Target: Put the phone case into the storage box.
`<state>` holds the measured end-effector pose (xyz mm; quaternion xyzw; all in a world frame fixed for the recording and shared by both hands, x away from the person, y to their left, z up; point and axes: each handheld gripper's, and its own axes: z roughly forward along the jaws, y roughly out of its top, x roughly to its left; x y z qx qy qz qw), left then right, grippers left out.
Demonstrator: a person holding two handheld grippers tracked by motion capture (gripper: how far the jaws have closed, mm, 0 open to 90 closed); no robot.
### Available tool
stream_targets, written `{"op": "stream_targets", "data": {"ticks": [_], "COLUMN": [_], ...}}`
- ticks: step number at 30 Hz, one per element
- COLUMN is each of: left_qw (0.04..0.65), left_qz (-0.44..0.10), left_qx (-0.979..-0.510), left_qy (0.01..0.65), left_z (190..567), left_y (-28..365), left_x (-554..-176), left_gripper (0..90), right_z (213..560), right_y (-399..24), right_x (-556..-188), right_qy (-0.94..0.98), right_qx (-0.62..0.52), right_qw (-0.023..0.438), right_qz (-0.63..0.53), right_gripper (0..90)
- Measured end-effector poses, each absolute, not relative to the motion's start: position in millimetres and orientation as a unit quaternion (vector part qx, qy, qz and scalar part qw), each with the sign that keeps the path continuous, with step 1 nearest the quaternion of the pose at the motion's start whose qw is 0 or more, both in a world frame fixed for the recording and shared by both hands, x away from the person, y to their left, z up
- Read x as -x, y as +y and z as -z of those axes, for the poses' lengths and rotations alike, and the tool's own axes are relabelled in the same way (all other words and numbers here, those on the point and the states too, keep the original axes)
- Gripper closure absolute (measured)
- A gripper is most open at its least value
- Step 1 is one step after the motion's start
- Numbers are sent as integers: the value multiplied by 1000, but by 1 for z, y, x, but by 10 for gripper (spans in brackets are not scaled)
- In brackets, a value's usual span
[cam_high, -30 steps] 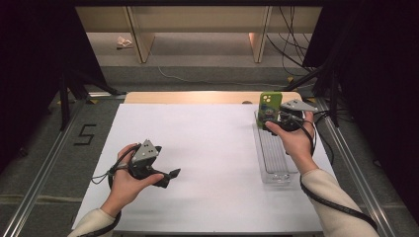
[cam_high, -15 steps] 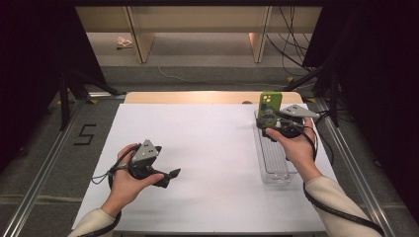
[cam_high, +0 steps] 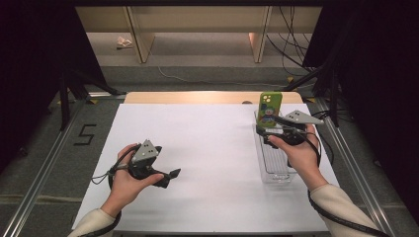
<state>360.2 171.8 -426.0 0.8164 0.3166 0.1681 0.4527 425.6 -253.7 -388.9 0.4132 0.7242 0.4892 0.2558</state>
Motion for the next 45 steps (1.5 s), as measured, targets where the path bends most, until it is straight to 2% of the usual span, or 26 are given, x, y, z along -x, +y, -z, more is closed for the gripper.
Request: {"op": "stream_targets", "data": {"ticks": [11, 19, 45], "left_qw": [455, 457, 455], "left_qz": [-171, -169, -171], "left_qx": [-815, -814, -814], "left_qy": [316, 317, 319], "left_z": [425, 425, 424], "left_y": [172, 173, 175], "left_x": [-360, -360, -359], "left_gripper": [0, 0, 2], "right_z": [389, 390, 400], "right_y": [-258, -266, -283], "right_x": [-407, -393, -366], "right_qy": [729, 731, 737], "right_qx": [-390, -372, -358], "right_qw": [241, 240, 231], "right_qz": [-509, -519, -525], "right_gripper": [206, 160, 160]}}
